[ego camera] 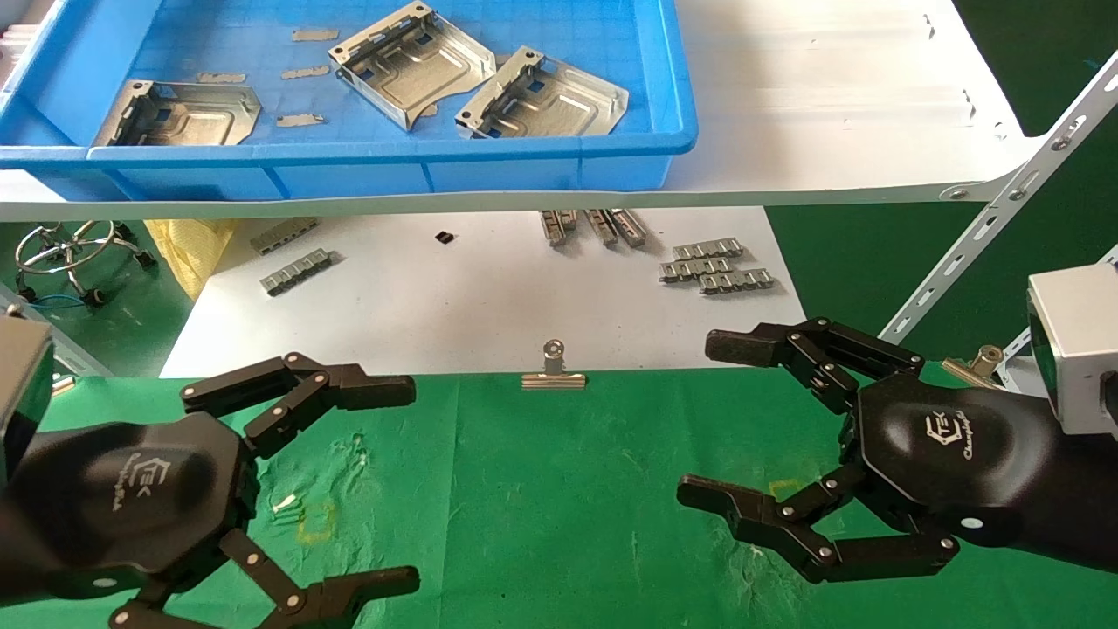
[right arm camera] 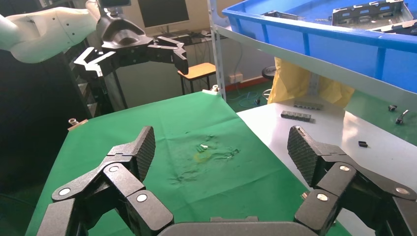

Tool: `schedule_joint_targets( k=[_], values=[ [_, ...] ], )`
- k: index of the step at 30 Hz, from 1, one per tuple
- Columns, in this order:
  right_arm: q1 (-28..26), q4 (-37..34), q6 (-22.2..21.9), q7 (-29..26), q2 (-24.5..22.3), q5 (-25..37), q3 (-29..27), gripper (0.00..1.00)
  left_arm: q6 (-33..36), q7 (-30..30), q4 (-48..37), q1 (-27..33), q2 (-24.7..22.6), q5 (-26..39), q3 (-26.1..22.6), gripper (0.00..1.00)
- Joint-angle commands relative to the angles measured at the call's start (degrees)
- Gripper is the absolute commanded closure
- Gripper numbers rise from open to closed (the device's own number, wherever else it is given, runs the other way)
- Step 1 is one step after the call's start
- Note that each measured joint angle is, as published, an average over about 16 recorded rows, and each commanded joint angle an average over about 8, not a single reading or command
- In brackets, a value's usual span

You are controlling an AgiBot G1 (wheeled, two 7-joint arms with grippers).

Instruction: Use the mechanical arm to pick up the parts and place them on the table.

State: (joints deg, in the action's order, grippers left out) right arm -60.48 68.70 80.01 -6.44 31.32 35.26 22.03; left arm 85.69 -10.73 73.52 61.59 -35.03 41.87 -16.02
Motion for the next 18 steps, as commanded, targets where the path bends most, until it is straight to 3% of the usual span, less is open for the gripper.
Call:
schedule_joint_targets(
  k=[1,18],
  values=[
    [0.0,0.0,0.0,0.0,0.0,0.0,0.0,1.00,0.0,0.0,0.0,0.0,0.0,0.0,0.0,0.00],
    [0.0,0.0,0.0,0.0,0.0,0.0,0.0,1.00,0.0,0.0,0.0,0.0,0.0,0.0,0.0,0.00]
  ],
)
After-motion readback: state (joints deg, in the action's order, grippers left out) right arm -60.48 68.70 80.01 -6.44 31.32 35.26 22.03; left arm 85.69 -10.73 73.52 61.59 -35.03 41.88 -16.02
